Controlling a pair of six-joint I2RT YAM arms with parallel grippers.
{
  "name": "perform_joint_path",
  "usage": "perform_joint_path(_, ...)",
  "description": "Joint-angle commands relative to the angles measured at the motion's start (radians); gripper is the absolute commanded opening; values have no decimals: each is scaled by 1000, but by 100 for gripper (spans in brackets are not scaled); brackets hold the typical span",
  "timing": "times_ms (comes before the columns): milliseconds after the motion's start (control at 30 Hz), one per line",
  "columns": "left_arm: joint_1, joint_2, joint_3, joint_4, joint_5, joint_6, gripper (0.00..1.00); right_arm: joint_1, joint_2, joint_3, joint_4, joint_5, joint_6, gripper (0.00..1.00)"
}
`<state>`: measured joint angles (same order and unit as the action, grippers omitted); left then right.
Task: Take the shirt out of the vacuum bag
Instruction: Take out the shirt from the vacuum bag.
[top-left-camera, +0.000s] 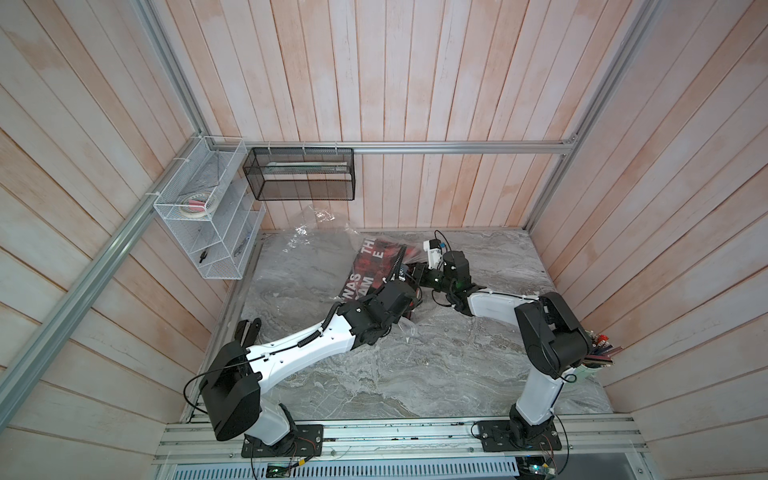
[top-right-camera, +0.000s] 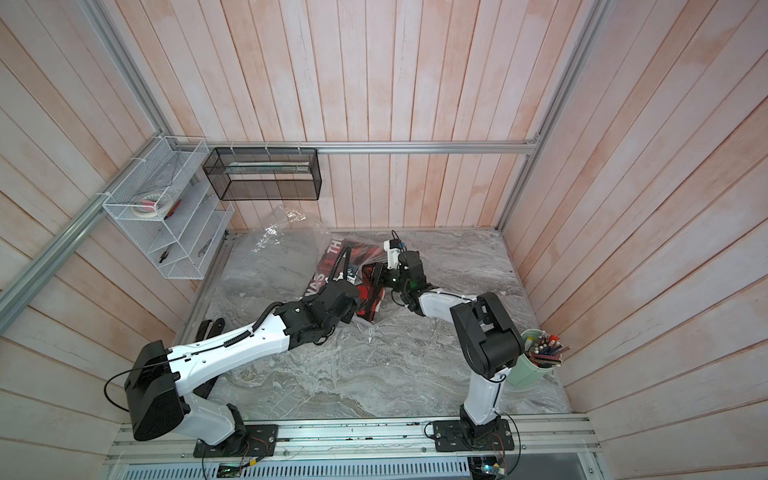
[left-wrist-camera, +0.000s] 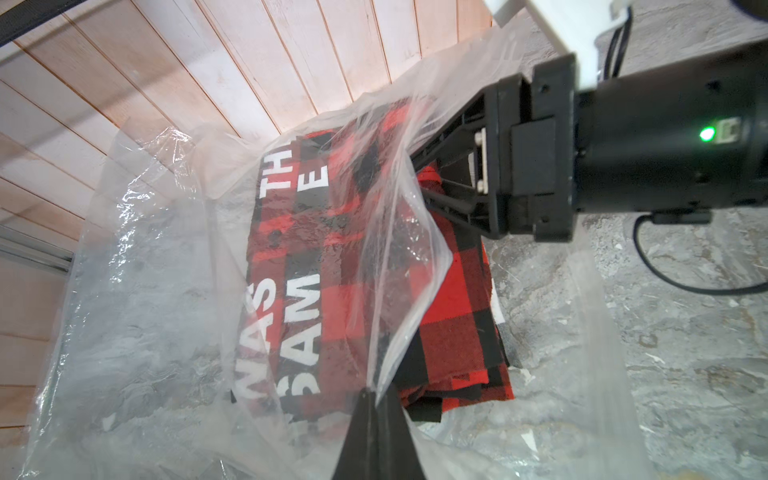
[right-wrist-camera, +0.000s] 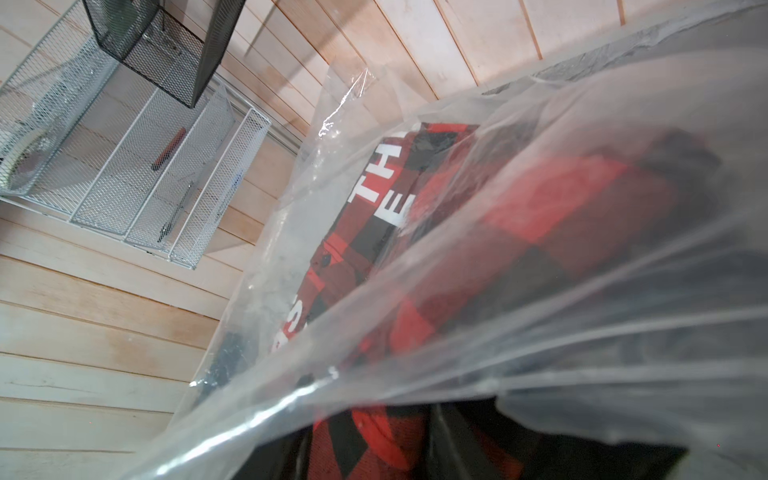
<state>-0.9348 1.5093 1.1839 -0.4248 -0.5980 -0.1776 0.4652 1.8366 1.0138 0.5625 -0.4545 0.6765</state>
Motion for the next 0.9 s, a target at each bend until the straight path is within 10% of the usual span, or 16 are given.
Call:
perform_joint_path(0, 8, -29, -15, 0, -3, -24, 0, -2, 9, -26, -29, -9, -31, 47)
perform_joint_path(867, 11, -44, -23, 1, -7, -25, 0, -22, 110, 22, -12, -47, 2, 55)
